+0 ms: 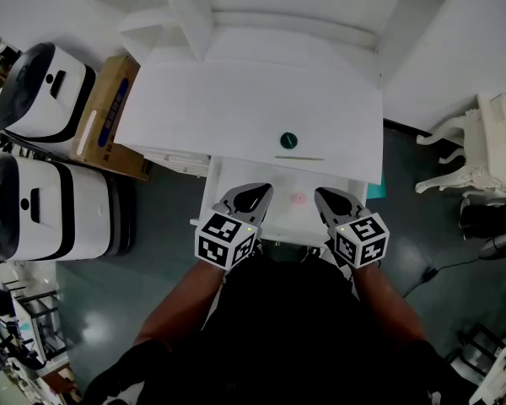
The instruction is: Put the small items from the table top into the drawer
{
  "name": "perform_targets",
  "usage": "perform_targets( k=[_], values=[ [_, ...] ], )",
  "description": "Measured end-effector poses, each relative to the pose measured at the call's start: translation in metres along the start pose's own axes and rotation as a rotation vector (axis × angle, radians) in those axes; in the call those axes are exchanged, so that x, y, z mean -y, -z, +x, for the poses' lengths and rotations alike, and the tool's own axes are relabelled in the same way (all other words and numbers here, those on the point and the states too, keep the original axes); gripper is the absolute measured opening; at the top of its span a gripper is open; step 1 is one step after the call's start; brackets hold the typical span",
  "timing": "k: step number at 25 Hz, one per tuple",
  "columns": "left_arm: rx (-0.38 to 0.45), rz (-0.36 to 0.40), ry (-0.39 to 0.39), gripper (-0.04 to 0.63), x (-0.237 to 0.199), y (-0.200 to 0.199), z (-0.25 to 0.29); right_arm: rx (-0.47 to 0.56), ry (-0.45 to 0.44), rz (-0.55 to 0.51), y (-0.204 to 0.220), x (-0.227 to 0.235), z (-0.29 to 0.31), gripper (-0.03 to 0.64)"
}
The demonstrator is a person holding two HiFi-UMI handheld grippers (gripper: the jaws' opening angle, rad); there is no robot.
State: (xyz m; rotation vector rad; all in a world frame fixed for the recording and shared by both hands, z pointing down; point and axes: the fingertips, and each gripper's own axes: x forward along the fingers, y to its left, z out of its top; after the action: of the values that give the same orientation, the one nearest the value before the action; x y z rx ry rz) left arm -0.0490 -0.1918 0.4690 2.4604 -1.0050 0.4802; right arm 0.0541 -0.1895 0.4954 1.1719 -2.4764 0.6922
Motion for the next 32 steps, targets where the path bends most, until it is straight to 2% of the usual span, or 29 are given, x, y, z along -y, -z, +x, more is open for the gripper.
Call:
perform_targets(
  k=[7,20,22,27,32],
  values=[
    [0.004,-0.041,0.014,0.003,-0.002,0.003,0.003,0.001,-0.004,-0.016,0.000,0.000,0.003,0.028],
    [-0.026,-0.045,-0.033,0.003,-0.015,0.011,0.003,-0.017,-0.007,-0.086,0.001,-0.001,0.015,0.028],
    [-0.031,-0.034,-0.044,0.003,-0.018,0.014,0.002,-0.014,0.007,-0.106,0.000,0.002,0.021,0.028],
    [-0.066,0.059,-0.086,0.003,-0.022,0.019,-0.002,-0.018,0.068,-0.163,-0.008,0.020,0.041,0.028],
    [-0.065,0.018,-0.112,0.003,-0.033,0.026,-0.005,-0.093,0.076,-0.188,0.002,0.035,0.074,0.029]
  ],
)
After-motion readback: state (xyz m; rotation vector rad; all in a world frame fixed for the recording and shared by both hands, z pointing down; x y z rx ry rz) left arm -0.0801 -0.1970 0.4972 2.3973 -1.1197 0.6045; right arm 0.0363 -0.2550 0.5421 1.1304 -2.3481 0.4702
